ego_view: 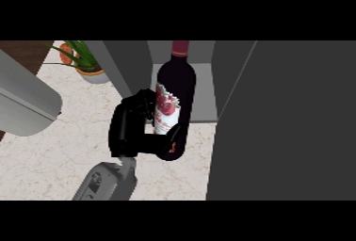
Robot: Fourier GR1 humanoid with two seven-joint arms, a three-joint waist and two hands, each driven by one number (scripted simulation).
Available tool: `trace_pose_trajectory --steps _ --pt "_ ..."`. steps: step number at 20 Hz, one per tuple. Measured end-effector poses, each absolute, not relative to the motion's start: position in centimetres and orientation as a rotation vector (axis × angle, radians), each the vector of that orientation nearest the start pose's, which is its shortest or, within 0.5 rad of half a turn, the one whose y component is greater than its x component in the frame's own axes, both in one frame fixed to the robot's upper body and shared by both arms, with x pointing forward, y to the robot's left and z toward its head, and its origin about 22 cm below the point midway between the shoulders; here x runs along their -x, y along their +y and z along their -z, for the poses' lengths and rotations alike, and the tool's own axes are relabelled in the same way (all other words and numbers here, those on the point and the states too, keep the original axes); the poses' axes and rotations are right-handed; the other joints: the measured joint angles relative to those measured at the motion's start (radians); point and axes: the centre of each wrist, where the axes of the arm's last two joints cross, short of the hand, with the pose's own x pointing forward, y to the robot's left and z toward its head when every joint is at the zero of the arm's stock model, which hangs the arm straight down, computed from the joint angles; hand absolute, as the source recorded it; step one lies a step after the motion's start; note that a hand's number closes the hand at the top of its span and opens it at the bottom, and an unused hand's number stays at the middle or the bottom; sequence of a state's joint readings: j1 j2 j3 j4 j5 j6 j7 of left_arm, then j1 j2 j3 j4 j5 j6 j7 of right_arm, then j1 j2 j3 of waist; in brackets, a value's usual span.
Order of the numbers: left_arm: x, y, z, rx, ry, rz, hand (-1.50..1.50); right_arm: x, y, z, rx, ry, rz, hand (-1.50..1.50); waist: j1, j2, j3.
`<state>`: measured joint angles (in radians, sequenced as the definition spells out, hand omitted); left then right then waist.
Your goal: Pick up the wine, place it into the cabinet and close the cabinet
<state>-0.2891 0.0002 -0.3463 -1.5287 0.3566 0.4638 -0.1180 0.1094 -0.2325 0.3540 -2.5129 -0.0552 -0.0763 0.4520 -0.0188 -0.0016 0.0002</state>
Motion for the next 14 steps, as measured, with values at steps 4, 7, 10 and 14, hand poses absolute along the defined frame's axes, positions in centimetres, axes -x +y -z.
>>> trace_pose_trajectory --steps 4,7,10,14 --pt "-29.7 10.5 -5.3 0.22 -1.718 -0.229 1.5 -12.8 -19.7 -18.2 -0.234 -1.885 -0.303 -1.5 -0.005 0.001 0.0" --pt "-30.7 9.8 -4.9 0.183 -1.709 -0.222 1.5 -12.6 -19.9 -18.0 -0.23 -1.881 -0.309 -1.5 -0.008 0.001 0.0" --pt "-31.5 9.3 -3.9 0.161 -1.7 -0.204 1.5 -12.6 -20.1 -17.9 -0.226 -1.881 -0.317 -1.5 -0.01 0.002 0.0" --pt "-31.9 8.7 -2.1 0.139 -1.675 -0.197 1.5 -12.7 -20.1 -17.9 -0.234 -1.885 -0.313 -1.5 -0.013 0.003 -0.001"
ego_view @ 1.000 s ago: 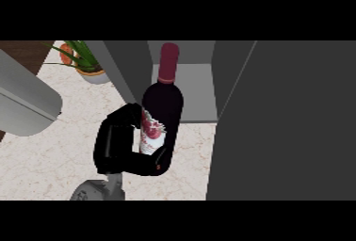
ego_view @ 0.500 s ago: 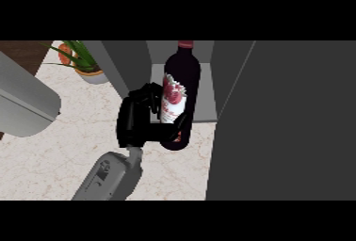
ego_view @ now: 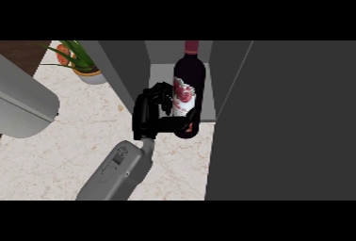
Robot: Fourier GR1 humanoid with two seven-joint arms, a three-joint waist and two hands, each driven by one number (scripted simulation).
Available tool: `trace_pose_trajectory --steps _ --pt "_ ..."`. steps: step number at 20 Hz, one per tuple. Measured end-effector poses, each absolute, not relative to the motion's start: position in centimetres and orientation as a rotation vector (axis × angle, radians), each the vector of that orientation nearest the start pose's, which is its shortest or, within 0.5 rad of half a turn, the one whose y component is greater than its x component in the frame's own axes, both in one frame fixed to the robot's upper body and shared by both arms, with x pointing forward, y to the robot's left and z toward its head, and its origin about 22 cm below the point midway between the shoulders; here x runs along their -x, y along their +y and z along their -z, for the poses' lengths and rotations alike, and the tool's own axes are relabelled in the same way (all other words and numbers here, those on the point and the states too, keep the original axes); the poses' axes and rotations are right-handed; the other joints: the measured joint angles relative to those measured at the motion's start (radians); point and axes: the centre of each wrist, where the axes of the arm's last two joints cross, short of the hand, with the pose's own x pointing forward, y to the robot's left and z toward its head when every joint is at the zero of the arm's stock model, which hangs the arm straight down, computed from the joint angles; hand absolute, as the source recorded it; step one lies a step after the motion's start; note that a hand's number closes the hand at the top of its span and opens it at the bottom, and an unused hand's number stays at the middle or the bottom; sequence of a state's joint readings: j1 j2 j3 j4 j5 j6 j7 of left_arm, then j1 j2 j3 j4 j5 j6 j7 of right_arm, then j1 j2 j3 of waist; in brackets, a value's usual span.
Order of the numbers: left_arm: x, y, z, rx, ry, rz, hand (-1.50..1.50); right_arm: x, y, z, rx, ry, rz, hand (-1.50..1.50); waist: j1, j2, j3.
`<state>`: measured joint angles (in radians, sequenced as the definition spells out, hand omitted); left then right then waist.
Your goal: Pick up the wine, place it into the cabinet and close the cabinet
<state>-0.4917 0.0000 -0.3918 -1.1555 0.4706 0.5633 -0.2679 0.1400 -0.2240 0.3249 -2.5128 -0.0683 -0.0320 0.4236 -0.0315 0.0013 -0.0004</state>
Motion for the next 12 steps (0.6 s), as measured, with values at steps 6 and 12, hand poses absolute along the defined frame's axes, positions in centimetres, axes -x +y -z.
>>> trace_pose_trajectory --steps 6,12 --pt "-32.0 8.7 0.6 0.114 -1.654 -0.202 1.5 -12.6 -20.1 -17.9 -0.245 -1.872 -0.317 -1.5 -0.003 0.001 0.0" --pt "-32.8 8.9 2.0 0.122 -1.636 -0.249 1.5 -12.8 -20.1 -18.0 -0.248 -1.873 -0.316 -1.5 -0.005 0.002 -0.001"
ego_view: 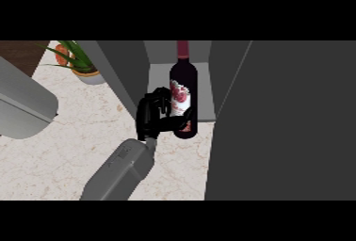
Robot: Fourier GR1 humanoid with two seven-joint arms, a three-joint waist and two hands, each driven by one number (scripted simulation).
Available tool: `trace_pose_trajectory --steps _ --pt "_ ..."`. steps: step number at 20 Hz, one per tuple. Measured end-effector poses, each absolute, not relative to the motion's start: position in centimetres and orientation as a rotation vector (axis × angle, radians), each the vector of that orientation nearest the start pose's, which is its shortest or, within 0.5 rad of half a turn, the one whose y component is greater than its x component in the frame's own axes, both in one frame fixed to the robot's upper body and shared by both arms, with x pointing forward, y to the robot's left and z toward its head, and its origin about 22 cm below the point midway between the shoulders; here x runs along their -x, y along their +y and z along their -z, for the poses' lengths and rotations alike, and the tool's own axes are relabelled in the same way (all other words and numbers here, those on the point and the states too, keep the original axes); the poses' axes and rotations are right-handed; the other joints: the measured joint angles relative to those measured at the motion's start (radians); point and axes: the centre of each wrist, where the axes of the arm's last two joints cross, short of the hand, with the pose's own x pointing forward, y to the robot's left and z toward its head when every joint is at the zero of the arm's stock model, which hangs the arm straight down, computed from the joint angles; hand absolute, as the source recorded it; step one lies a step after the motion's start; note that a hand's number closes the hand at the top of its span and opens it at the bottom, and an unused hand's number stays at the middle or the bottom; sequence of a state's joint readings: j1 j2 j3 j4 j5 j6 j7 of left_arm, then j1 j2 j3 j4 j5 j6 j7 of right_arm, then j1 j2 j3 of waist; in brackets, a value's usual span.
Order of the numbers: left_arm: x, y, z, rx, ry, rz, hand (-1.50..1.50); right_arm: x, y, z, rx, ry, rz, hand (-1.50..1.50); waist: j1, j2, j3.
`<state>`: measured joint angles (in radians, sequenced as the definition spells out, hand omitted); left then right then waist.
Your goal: Pick up the wine, place it into the cabinet and close the cabinet
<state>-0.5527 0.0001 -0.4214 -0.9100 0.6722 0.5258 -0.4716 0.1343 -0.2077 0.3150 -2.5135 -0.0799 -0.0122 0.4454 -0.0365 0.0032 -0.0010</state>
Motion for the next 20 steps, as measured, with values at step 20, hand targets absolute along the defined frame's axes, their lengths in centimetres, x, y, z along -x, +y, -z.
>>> trace_pose_trajectory --steps 20 --pt "-39.3 8.4 -1.4 0.09 -1.59 -0.32 1.5 -12.5 -20.7 -17.1 -0.256 -1.882 -0.308 -1.5 -0.003 0.002 0.001"
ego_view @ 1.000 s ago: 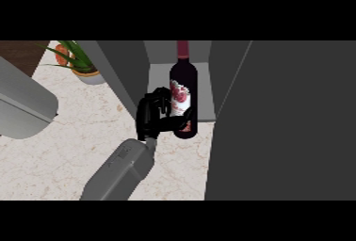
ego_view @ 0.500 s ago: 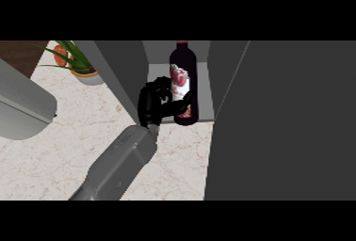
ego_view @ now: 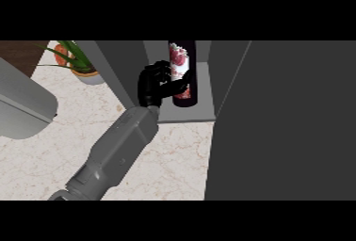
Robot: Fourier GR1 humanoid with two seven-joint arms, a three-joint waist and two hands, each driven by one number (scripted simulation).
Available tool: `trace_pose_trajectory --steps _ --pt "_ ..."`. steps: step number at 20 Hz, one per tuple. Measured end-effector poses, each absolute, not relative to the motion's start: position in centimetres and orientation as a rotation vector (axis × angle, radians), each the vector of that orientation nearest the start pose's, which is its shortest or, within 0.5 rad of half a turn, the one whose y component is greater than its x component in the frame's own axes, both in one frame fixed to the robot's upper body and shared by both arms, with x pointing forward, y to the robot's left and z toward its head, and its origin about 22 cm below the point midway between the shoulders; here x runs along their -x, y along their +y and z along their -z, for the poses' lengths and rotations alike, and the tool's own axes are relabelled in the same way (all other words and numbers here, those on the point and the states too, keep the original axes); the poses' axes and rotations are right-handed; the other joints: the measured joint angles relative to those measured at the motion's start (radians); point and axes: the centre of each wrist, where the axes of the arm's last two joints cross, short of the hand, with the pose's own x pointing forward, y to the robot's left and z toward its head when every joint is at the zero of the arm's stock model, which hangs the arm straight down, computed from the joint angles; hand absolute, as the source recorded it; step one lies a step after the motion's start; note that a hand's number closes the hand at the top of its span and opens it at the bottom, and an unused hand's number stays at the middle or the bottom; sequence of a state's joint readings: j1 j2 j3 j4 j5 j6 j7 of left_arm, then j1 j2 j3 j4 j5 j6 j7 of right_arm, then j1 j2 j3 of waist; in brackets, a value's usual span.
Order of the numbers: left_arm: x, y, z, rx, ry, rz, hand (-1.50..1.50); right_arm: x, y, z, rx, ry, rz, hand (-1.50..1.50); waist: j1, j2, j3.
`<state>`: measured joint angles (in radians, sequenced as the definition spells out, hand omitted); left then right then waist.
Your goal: Pick up the wine, place it into the cabinet and close the cabinet
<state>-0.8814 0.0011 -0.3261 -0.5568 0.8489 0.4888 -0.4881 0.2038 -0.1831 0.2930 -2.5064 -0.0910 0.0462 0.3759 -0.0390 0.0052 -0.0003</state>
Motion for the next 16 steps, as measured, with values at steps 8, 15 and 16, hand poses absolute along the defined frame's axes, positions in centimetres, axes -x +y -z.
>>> trace_pose_trajectory --steps 8,15,16 --pt "-41.2 8.4 -2.7 -0.037 -1.593 -0.279 1.5 -12.5 -20.7 -17.0 -0.263 -1.887 -0.313 -1.5 -0.007 0.006 0.0" --pt "-43.0 9.8 -4.1 -0.254 -1.631 -0.223 -1.5 -12.5 -20.4 -16.9 -0.288 -1.882 -0.315 -1.5 -0.015 0.008 0.0" --pt "-43.1 9.9 -4.2 -0.287 -1.637 -0.209 -1.5 -12.5 -20.3 -17.0 -0.292 -1.887 -0.316 -1.5 -0.018 0.009 0.0"
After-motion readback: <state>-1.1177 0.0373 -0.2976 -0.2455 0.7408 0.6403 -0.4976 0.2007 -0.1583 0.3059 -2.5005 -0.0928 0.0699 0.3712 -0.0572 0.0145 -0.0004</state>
